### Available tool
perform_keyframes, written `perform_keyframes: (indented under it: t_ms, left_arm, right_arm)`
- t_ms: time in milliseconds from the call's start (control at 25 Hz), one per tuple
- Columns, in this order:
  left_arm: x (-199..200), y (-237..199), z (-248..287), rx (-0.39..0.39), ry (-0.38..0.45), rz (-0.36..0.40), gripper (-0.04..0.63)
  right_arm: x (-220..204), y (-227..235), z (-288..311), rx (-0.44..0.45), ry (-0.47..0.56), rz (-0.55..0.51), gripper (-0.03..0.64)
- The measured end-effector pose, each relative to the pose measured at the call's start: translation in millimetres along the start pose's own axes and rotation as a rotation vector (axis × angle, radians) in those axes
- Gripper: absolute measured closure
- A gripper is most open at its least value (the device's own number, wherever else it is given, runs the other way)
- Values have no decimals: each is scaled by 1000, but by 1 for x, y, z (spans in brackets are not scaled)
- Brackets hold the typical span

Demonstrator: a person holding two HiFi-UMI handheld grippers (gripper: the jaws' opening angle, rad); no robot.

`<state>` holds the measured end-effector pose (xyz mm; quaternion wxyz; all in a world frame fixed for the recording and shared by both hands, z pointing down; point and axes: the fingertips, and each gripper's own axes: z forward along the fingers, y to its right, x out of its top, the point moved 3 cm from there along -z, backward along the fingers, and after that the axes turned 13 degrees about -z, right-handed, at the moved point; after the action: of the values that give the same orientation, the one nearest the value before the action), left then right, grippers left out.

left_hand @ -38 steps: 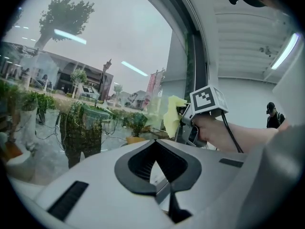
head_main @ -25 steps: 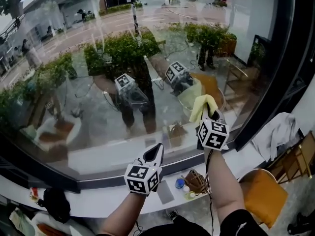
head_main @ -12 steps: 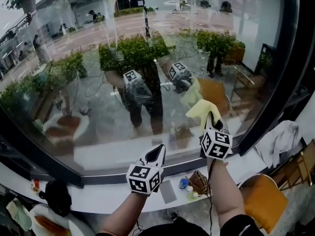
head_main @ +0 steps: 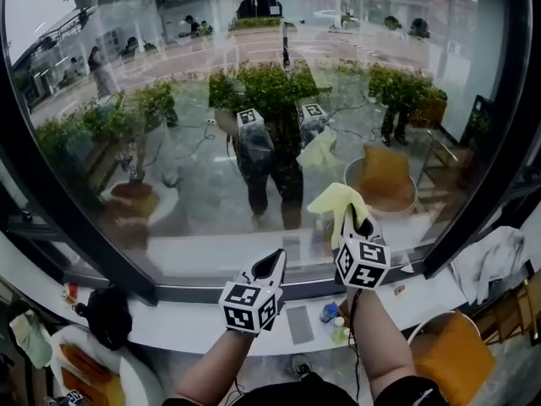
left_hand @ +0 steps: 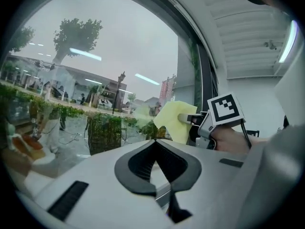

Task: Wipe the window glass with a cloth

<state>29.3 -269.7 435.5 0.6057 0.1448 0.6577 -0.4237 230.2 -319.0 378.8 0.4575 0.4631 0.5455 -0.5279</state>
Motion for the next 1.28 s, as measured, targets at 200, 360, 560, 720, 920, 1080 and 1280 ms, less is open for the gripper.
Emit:
perform_keyframes:
  t_ms: [200, 360, 560, 720, 920, 1080, 1280]
  left_arm:
    - [8, -19, -48, 76, 37, 3, 589]
    - [15, -38, -95, 142, 68, 5, 589]
    - [21, -63, -155, 228, 101, 6, 589]
    - [19, -81, -198, 285, 113, -4, 589]
    - [16, -96, -240, 337, 126, -18, 589]
    - [11, -102, -259, 364, 141, -36, 589]
    - [4, -114, -278, 386, 140, -45, 589]
  right_arm:
    - [8, -66, -9, 113, 15, 7, 583]
    - [16, -127, -20, 203, 29, 11, 584]
    - [24, -199, -34, 310, 38, 12, 584]
    - [28, -251, -48, 378, 40, 10, 584]
    - [31, -301, -67, 442, 37, 3, 584]
    - [26, -321, -77, 465, 26, -1, 584]
    - [18, -342, -83, 482, 10, -3, 584]
